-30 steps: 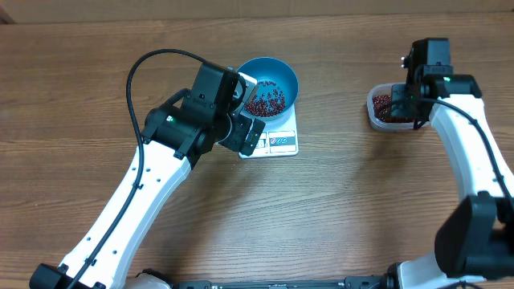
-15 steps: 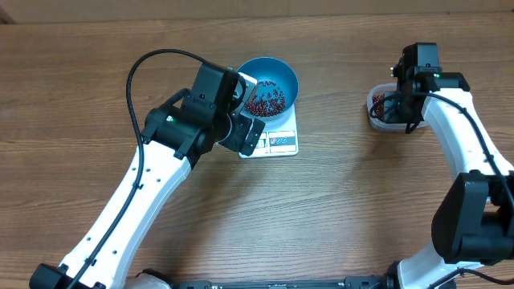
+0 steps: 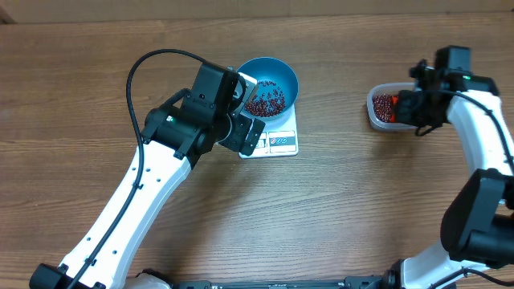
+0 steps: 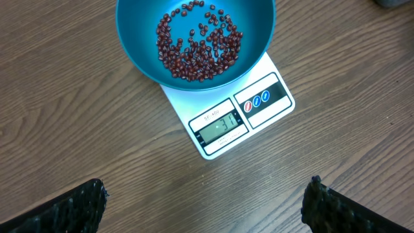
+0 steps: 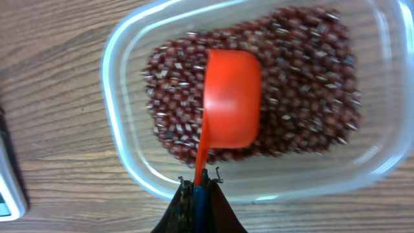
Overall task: Scoop item into bowl and weigh 150g on scale
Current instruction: 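Lower the red scoop into the beans and scoop again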
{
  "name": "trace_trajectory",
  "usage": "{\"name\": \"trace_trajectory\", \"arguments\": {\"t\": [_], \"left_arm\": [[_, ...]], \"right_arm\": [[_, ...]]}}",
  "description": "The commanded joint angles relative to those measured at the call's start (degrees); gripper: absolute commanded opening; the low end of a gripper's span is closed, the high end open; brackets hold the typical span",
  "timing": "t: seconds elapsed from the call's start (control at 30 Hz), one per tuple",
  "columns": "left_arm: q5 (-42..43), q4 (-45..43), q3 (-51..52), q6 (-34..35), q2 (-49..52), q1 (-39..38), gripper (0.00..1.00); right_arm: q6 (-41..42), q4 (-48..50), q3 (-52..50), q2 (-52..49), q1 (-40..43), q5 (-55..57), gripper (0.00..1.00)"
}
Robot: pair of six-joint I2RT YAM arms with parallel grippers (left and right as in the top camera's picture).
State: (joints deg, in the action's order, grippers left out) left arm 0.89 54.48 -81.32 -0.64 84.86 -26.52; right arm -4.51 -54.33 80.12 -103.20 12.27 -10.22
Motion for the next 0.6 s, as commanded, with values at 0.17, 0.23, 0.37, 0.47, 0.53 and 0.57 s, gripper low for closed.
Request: {"name": "trace_trajectory", "arguments": {"t": [0.17,0.23,0.37,0.47,0.53,0.57], "left_arm": [[0.6,-0.1,-0.9,-1.1,-0.1,0.2,1.00],[0.6,-0.1,-0.9,-1.1,-0.1,0.2,1.00],[0.6,-0.1,-0.9,-1.1,-0.1,0.3,1.00],[0.6,-0.1,-0.9,-1.1,-0.1,0.2,1.00],[0.6,-0.1,-0.9,-1.1,-0.1,0.2,1.00],[0.6,-0.1,-0.9,-1.1,-0.1,0.3,1.00]], "right_arm": [[0.2,1.9,-5.4,-0.5,8.4,-12.7,0.04],[0.2,2.0,-6.6,-0.5,9.9,-15.0,0.04],[0.2,2.9,-8.2,-0.5,10.6,-17.5,0.04],[0.2,3.5,-8.2,-0.5,10.5,-19.3,0.04],[0.0,3.7,-8.2,-0.5,10.5,-20.7,0.04],[0.0,3.7,-8.2,-0.5,10.5,-21.2,0.04]]}}
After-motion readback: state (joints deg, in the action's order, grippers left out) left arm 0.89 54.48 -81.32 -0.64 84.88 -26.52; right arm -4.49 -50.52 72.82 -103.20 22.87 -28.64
